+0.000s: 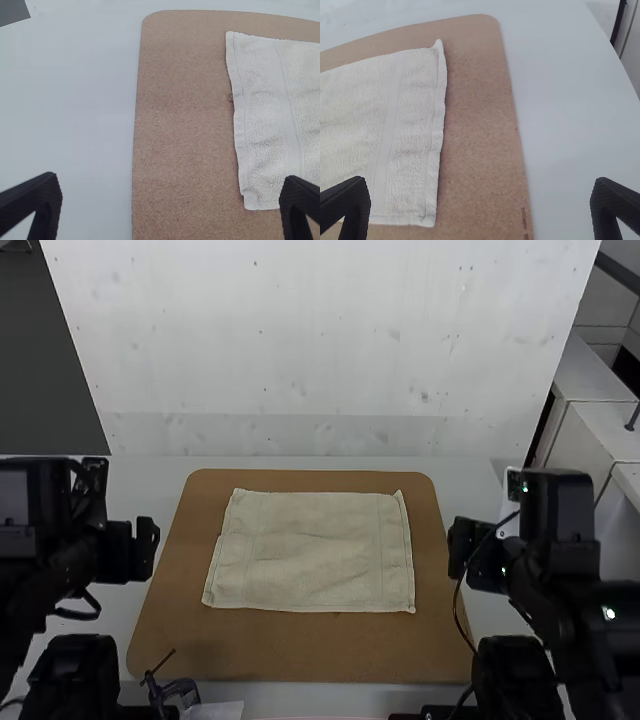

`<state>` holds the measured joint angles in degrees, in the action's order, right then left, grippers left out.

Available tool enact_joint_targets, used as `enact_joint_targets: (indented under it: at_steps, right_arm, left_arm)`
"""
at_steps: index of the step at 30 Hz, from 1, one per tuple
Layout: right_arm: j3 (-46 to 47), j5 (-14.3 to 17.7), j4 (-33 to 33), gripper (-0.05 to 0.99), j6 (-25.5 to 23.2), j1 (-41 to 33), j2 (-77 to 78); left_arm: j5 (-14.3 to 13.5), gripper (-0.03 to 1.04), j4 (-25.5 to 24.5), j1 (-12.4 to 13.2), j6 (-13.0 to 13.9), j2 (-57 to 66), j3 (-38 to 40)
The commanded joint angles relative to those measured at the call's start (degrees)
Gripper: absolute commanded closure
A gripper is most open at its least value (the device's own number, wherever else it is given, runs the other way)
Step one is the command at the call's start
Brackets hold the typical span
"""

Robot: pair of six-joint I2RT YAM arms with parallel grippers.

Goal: Fold the towel.

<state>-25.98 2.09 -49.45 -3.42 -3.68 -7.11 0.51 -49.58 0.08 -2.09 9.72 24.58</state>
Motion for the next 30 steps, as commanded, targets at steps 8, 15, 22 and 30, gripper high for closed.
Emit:
enact_joint_targets:
  at_steps: [8,15,22,30]
  right_arm:
    - [-3.9,-0.7,17.0,-0.03,-1.6,-0.8,-34.5]
    - [-10.0,1.1,27.3,-0.02,-2.5,-1.8,-57.1]
    - [-19.7,3.5,31.3,-0.02,-3.2,-4.7,-77.8]
    - [-33.3,4.0,31.3,-0.02,-4.2,-6.1,-98.3]
  left_arm:
    - [0.1,0.08,13.9,-0.6,3.3,27.5,7.3]
    - [0.5,0.02,22.2,-2.2,-2.7,45.7,12.6]
    - [-5.9,0.03,23.2,-8.5,-7.1,64.9,20.1]
    - [-6.1,0.05,25.7,-9.7,-7.2,74.4,25.4]
